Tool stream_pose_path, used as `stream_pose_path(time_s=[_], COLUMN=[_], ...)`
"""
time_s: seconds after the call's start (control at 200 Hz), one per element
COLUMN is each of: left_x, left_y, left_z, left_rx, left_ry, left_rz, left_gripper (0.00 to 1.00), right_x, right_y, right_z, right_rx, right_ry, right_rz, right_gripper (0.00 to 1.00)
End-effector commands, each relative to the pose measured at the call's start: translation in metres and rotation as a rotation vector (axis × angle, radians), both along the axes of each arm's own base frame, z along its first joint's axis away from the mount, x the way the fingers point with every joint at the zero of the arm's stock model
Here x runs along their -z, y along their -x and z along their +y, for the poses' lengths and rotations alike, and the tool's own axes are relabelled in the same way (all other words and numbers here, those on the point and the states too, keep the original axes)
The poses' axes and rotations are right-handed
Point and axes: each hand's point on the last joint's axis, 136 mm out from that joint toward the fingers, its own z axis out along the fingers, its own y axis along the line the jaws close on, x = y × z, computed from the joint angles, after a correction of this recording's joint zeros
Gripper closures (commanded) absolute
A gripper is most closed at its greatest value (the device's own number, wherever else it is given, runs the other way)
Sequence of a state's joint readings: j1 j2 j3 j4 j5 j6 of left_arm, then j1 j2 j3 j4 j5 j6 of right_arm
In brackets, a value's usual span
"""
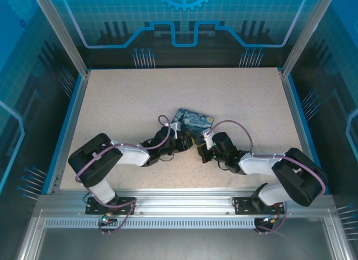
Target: Unlock a padlock with a key
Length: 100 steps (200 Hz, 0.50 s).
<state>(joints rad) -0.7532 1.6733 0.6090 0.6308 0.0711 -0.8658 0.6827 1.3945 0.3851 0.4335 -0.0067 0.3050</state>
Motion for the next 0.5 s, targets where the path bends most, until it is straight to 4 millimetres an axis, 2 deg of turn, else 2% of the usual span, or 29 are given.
stream_pose_path(time_s=[0.0,0.495], left_x=[-0.0301,-0.0304], left_y=[-0.0059,-0.0061], left_z=[-0.0093,-0.0094], left_rx=[0.003,0.001], left_ry=[0.048,0.046], left_rz=[-0.067,-0.065], left_gripper=[0.75,0.74], right_x=[-0.0115,-0.0182], right_y=[-0.0049,-0.0007], right_z=[0.0102,0.0133], right_rx=[-0.019,-0.046], right_ry=[-0.023,-0.055], right_rz=[-0.051,-0.069], right_gripper=[1.00,1.00])
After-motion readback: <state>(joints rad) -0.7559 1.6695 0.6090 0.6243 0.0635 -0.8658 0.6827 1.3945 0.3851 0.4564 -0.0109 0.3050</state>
